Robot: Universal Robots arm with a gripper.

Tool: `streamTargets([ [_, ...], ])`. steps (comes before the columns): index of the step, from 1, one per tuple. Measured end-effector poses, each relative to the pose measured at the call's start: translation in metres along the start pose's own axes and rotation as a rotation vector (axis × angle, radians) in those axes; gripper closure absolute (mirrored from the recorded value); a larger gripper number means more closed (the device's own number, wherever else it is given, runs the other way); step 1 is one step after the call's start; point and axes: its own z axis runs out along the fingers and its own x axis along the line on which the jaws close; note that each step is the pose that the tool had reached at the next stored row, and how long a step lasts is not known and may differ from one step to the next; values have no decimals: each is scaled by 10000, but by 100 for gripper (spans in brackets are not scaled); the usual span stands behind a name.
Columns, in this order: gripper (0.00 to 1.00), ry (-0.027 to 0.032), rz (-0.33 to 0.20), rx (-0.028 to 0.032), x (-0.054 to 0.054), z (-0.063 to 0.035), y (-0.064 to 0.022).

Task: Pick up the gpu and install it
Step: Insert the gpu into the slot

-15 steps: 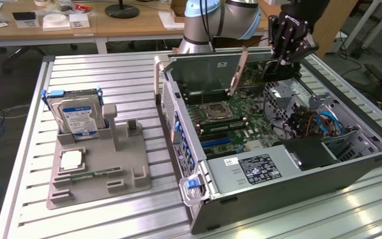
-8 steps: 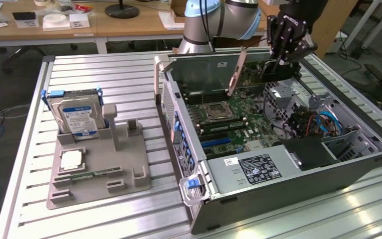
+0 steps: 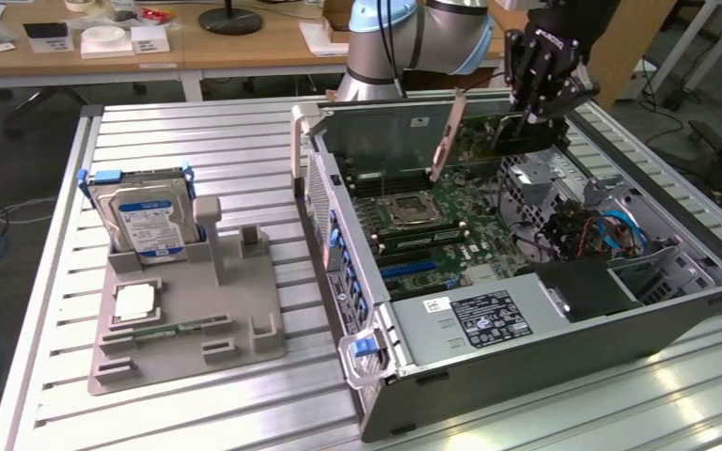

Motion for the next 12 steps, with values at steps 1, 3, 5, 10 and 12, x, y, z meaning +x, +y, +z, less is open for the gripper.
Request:
streamTargets([
  [1,73,-1,-1,0,7,0,1],
  [3,73,-2,-2,1,17,2,3],
  [5,73,0,-4,1,17,13,15],
  [10,73,-1,-4,0,29,56,37],
  [12,73,0,-2,0,33,72,43],
])
